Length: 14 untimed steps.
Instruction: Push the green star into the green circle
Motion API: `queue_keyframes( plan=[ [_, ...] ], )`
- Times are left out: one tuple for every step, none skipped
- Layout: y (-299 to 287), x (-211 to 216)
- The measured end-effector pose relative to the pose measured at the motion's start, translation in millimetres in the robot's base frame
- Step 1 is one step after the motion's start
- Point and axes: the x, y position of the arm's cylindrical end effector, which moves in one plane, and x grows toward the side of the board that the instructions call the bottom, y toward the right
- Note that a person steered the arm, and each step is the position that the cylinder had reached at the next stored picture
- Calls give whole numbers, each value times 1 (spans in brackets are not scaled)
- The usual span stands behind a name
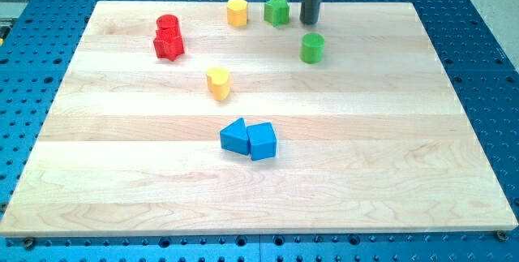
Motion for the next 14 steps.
queue_keyframes(
  plan=[
    [0,-25],
    [-33,-25],
    [-67,-24],
    [-89,-21],
    [-98,-12],
    [-86,21],
    [-78,24],
    [-79,24],
    [-96,24],
    [-124,25],
    [-78,62],
    [-45,78],
    [-57,39],
    [-40,44]
  ],
)
